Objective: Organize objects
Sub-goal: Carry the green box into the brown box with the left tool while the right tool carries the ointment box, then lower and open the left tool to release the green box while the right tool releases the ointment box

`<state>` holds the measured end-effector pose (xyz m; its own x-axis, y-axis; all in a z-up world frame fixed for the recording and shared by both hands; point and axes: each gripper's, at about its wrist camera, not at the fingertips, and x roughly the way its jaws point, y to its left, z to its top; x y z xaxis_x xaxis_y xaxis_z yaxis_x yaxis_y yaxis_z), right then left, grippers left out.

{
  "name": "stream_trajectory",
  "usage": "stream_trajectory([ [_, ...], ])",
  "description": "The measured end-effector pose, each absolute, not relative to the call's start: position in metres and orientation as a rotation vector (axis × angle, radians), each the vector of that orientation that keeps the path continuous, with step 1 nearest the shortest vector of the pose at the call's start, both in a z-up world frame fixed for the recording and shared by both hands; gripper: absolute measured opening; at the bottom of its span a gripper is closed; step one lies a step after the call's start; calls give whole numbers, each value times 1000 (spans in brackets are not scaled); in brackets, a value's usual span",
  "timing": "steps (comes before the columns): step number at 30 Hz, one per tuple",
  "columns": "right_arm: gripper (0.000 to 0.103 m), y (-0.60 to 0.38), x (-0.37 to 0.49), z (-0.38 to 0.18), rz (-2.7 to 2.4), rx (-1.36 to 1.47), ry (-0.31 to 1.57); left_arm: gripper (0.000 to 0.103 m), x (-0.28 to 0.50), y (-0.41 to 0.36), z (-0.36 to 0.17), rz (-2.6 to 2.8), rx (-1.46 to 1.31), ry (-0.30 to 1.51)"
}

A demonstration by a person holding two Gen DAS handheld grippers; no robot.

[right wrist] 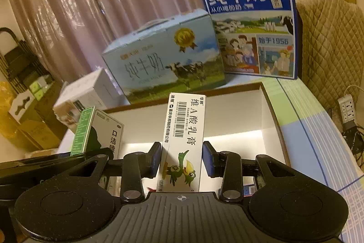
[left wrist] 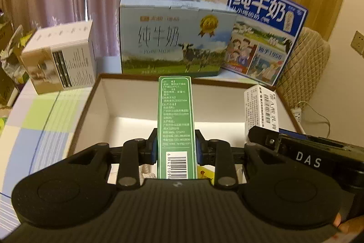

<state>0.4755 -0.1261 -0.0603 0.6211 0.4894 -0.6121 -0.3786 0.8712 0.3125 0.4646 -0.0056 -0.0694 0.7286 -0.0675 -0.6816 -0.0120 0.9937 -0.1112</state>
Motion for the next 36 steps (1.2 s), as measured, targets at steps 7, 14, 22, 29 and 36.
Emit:
stream_trajectory([
  [7, 36, -122, 488, -75, 499, 158, 758, 26, 478, -4, -95, -19, -127, 793],
  [14, 36, -110, 495, -83, 513, 143, 768, 26, 489, 4, -104, -7, -146, 802],
  [22, 36, -105, 499, -96, 502, 121, 800, 26, 500, 6, -109, -9, -152, 799],
  [29, 36, -106, 506, -103, 481, 132, 813, 26, 504, 5, -112, -16, -145, 784],
  [36, 36, -106, 508, -109, 474, 127, 826, 26, 505, 7, -112, -1, -143, 800],
])
